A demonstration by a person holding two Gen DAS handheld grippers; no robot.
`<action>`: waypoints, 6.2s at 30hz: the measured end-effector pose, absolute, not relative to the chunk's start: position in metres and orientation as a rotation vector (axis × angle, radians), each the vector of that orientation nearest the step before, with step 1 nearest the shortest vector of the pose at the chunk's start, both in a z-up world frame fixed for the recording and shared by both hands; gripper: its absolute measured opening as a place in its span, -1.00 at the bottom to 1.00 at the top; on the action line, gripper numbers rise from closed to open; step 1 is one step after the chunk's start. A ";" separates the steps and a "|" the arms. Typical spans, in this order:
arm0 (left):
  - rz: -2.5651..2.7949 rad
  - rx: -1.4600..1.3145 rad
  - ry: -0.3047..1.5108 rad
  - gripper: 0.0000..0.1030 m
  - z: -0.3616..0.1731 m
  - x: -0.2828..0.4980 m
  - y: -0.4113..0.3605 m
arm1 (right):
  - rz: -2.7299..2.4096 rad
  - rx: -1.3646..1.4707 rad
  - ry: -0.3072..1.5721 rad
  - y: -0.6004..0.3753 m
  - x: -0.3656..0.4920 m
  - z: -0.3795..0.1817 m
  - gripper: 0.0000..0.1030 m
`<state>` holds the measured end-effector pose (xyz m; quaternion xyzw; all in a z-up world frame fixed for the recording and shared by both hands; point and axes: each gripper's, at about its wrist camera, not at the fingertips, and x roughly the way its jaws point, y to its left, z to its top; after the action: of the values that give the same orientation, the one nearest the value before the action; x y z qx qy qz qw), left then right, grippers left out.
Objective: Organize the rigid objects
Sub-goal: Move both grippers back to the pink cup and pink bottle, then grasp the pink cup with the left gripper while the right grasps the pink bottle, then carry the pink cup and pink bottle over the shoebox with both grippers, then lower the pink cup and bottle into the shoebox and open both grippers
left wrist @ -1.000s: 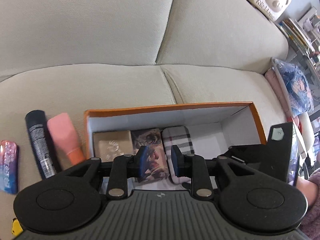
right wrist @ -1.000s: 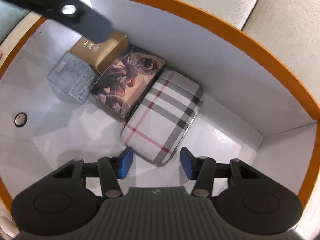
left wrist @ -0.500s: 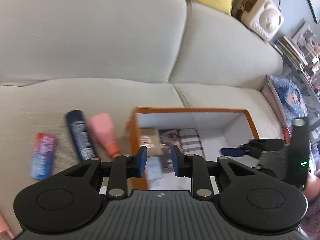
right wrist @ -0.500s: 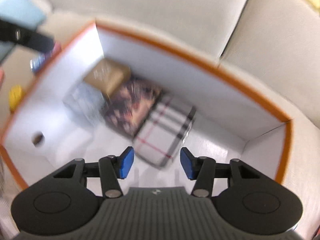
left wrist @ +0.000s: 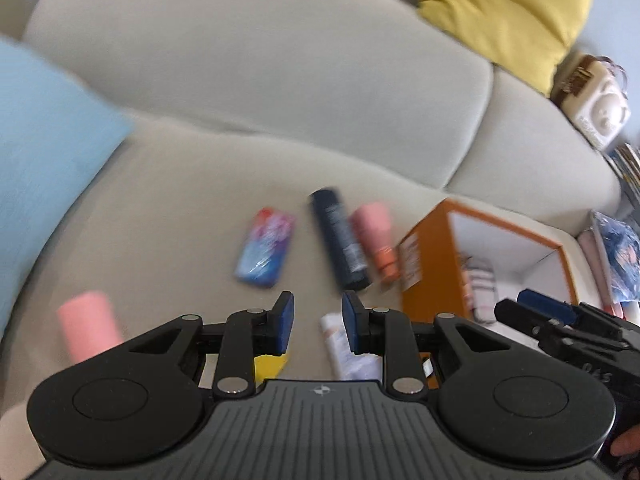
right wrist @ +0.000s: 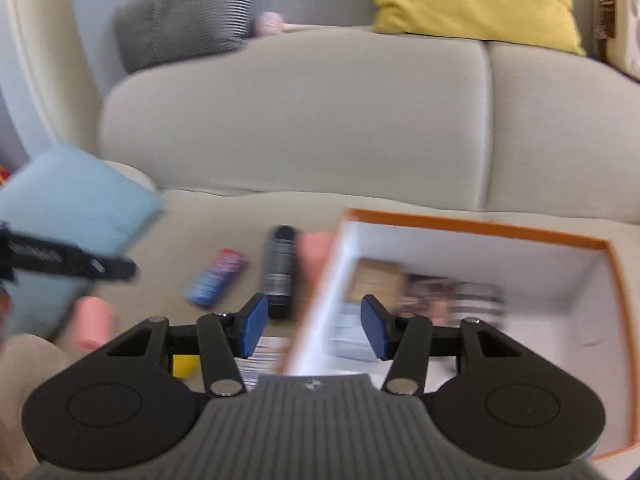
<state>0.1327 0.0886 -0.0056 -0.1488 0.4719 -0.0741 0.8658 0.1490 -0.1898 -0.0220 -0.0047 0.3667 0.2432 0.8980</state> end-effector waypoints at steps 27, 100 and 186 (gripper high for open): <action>0.227 -0.412 1.219 0.30 -0.105 0.139 0.228 | 0.454 -0.207 1.069 -0.042 0.175 -0.136 0.07; 0.054 -0.352 1.032 0.21 -0.083 0.200 0.161 | 0.470 -0.451 1.124 -0.030 0.326 -0.090 -0.13; -0.505 -0.271 1.213 0.22 -0.106 0.285 -0.172 | 0.271 -0.576 0.978 -0.307 0.283 -0.102 -0.05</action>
<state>0.2853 -0.1721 -0.1056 -0.1255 0.5620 -0.2340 0.7834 0.2834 -0.3075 -0.1024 -0.2720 0.4618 0.1280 0.8345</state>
